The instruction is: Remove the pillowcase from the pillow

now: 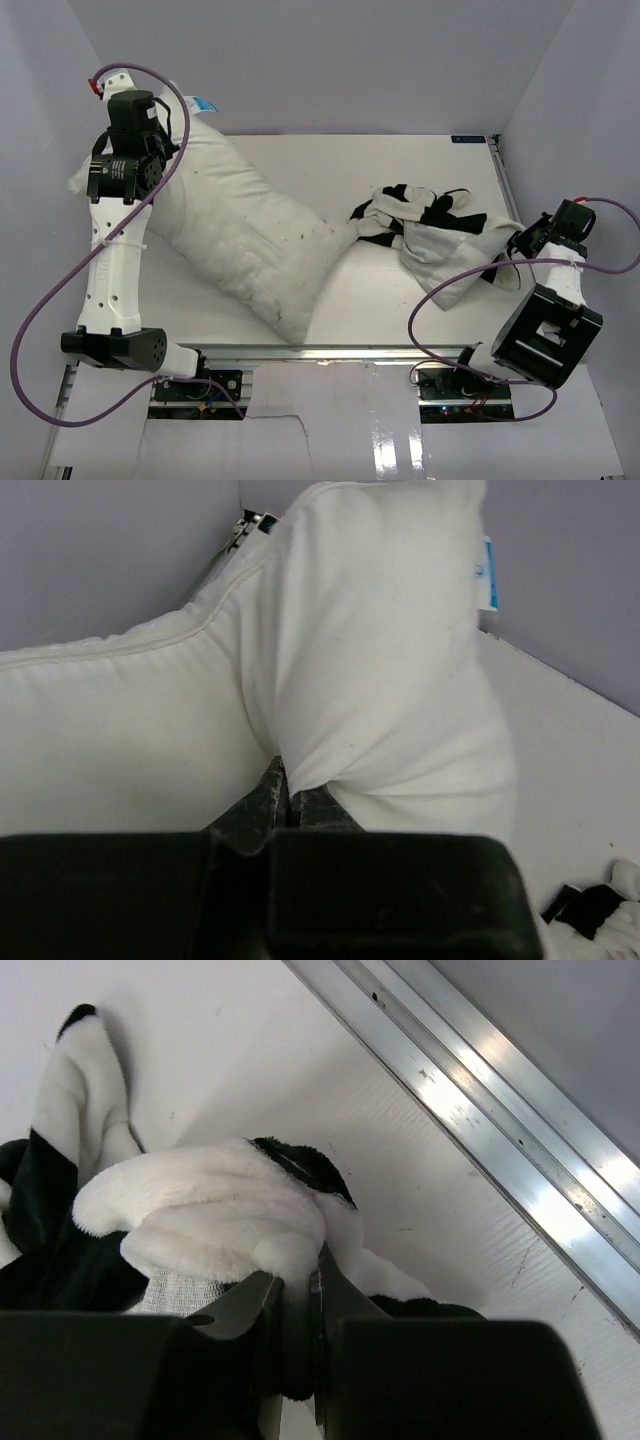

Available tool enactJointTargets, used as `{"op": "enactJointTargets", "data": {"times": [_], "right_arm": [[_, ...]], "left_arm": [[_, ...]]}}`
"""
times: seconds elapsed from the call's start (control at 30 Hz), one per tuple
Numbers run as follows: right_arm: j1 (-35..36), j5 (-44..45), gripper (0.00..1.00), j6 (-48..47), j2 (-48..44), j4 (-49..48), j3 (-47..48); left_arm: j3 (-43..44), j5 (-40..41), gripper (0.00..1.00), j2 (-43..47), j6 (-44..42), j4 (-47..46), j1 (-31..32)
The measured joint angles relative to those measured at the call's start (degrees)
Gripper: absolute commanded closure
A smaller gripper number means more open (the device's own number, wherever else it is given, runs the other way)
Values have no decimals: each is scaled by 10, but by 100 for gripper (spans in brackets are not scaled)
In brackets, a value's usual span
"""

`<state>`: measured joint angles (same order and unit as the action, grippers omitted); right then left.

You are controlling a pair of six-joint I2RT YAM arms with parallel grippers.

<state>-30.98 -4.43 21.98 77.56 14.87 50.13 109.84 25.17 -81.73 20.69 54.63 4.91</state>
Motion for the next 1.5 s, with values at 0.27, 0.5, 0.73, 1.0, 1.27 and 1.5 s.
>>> {"op": "enactJointTargets", "data": {"times": [0.27,0.5,0.73,1.0,1.27,1.5], "right_arm": [[51,-30,92,-24,-40,-29,-1],[165,-32,92,-55,-53,-40,-7],[177,-35,92,-61,-76,-35,-11],[234,-56,92,-61,-94,-36,-17],[249,-72,92,-61,-126,-45,-78],[262,-73,85,-64,-137,-44,-87]], "left_arm": [[-102,-85,97,-10,-16,-99,-13],[-139,-185,46,-102,-16,-139,-10],[-171,-198,2,-127,-12,-111,-6],[-180,-198,2,-58,10,-143,163],[-254,-203,2,-109,56,-247,380],[-365,-155,2,-136,106,-311,390]]}}
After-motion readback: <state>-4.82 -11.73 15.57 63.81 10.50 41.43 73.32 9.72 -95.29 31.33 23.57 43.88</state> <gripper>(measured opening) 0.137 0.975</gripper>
